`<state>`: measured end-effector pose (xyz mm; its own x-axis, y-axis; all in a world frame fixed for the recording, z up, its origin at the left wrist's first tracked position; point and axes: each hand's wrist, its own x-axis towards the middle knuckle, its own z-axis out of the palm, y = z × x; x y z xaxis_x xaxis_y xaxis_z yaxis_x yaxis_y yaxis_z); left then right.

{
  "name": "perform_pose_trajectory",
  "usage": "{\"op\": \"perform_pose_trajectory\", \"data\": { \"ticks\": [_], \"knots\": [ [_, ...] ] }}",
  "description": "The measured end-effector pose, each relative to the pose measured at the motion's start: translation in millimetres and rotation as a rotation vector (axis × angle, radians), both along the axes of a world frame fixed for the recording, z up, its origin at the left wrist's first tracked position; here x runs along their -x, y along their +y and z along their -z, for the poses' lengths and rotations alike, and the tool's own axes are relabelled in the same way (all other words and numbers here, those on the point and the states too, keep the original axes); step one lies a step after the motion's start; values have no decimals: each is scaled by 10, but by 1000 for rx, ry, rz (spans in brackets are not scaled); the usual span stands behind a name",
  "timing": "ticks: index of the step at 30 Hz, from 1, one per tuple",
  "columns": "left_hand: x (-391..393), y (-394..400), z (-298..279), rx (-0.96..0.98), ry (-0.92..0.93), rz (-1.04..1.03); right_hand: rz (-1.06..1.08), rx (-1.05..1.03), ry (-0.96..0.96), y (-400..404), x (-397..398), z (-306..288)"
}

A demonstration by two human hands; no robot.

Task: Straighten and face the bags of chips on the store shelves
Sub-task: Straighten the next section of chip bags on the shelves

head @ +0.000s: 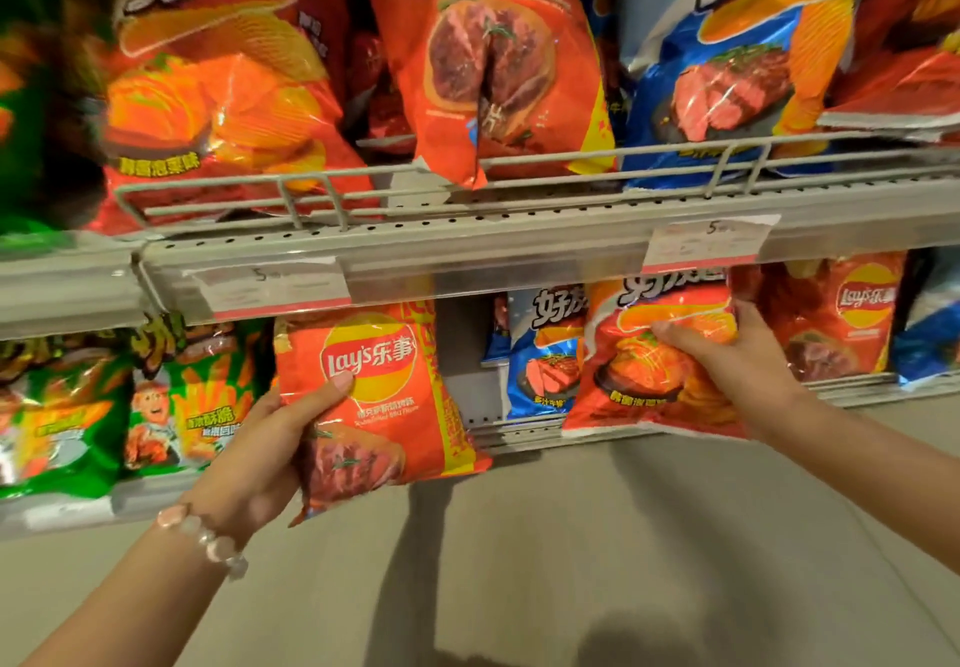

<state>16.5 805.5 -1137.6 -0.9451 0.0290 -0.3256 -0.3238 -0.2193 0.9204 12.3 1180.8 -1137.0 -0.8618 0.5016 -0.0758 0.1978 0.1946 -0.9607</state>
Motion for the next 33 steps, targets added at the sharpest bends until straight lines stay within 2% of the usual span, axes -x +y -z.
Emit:
{"op": "perform_pose_trajectory", "data": {
  "ticks": [3, 10, 15, 25, 33],
  "knots": [
    [-32, -192, -22, 11, -26, -3, -125, 78, -44, -381, 17, -72],
    [-241, -439, -38, 1, -19, 94, -144, -100, -87, -1367, 469, 53],
    [-542, -474, 75, -43, -5, 54, -142, -41, -56, -1821, 733, 286],
    [-778, -470, 164, -22, -12, -41, -272, -39, -124, -1770, 885, 381],
    [-858, -219, 216, -68, -57, -16, -298, -260, -227, -1634, 909, 519]
  ]
}}
